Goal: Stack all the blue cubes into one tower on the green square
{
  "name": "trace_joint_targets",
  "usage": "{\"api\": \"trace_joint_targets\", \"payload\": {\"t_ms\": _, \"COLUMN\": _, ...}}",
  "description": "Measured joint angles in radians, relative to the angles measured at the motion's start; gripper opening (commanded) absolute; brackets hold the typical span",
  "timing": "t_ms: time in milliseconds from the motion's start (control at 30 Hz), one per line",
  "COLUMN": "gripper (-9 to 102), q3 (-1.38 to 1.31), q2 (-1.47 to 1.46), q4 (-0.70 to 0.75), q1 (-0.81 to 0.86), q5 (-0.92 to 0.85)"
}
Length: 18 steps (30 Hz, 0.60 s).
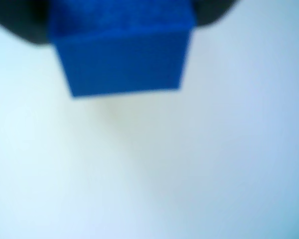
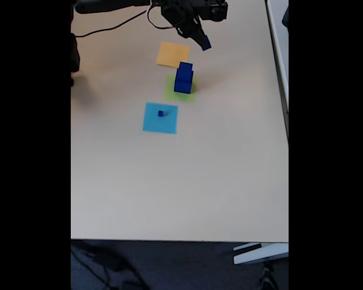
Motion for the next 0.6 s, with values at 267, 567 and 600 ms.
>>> {"api": "trace_joint_targets", "payload": {"t_ms": 267, "gripper": 0, "q3": 0.064, "q2": 0.011, "q4": 0.002, "q1": 0.051, "q5": 0.054}}
{"api": "trace_joint_targets", "payload": {"t_ms": 567, "gripper": 0, "q3": 0.110, "q2": 0.037, "q4": 0.002, "q1": 0.069, "q5": 0.080}}
{"api": "trace_joint_targets", "payload": {"t_ms": 600, "gripper": 0, "q3": 0.110, "q2": 0.037, "q4": 0.002, "q1": 0.069, "q5": 0.084}}
